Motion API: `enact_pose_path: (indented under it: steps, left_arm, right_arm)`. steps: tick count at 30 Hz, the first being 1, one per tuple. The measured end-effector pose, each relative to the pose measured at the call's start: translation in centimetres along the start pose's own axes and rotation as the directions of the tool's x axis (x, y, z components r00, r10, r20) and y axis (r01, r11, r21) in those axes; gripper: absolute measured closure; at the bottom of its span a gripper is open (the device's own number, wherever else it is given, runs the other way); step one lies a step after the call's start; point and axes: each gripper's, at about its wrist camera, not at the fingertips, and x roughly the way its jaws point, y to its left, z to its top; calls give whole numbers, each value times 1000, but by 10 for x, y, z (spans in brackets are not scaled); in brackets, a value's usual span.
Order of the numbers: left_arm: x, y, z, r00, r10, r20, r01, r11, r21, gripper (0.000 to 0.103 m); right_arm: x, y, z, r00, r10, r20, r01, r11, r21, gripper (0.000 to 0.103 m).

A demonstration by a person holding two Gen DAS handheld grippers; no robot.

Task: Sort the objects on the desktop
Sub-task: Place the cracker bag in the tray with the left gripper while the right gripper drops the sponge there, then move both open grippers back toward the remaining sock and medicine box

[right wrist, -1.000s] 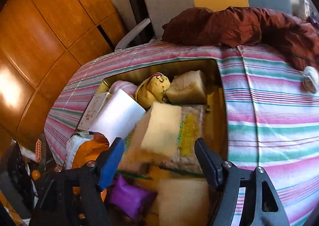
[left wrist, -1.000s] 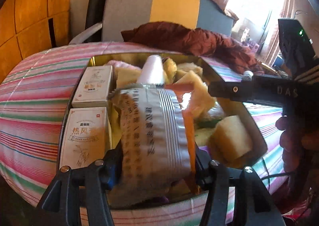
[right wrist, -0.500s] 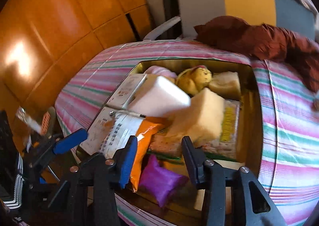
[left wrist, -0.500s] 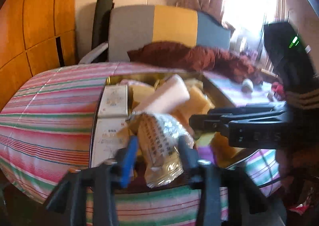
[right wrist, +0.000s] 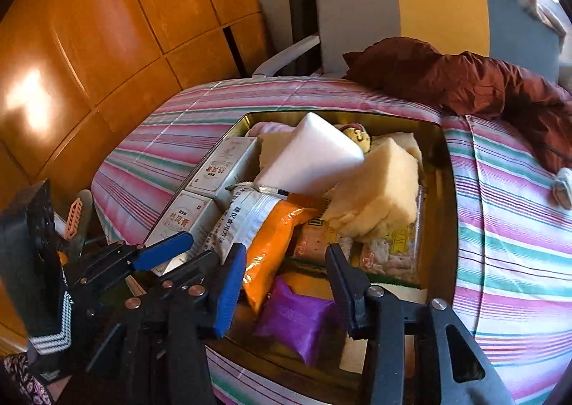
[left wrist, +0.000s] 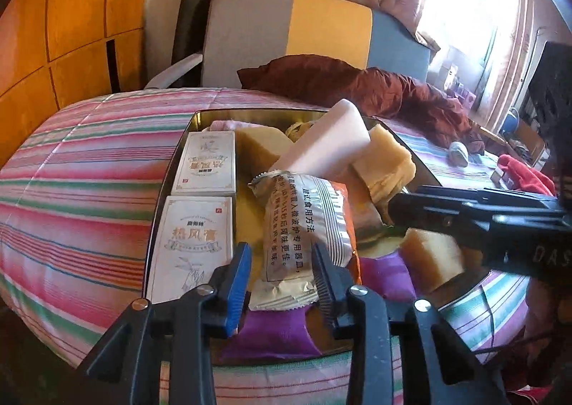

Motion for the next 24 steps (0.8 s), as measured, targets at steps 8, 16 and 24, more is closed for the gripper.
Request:
enact_pose_path:
  steps: [8, 16, 24]
  left_arm:
    - [-23, 6, -6, 998, -12, 55, 14, 999, -29, 57]
    - [-32, 3, 4, 996, -3, 89, 8, 998, -59, 55]
    - [-26, -32, 20, 996, -40, 79, 41, 999, -8, 52]
  right_arm:
    - [-9, -12, 1, 1000, -4, 30, 3, 999, 49, 56]
    - [-27, -34, 2, 998, -26, 61, 20, 996, 88, 56]
    - [-45, -77, -3, 994, -79, 70, 67, 986, 152, 56]
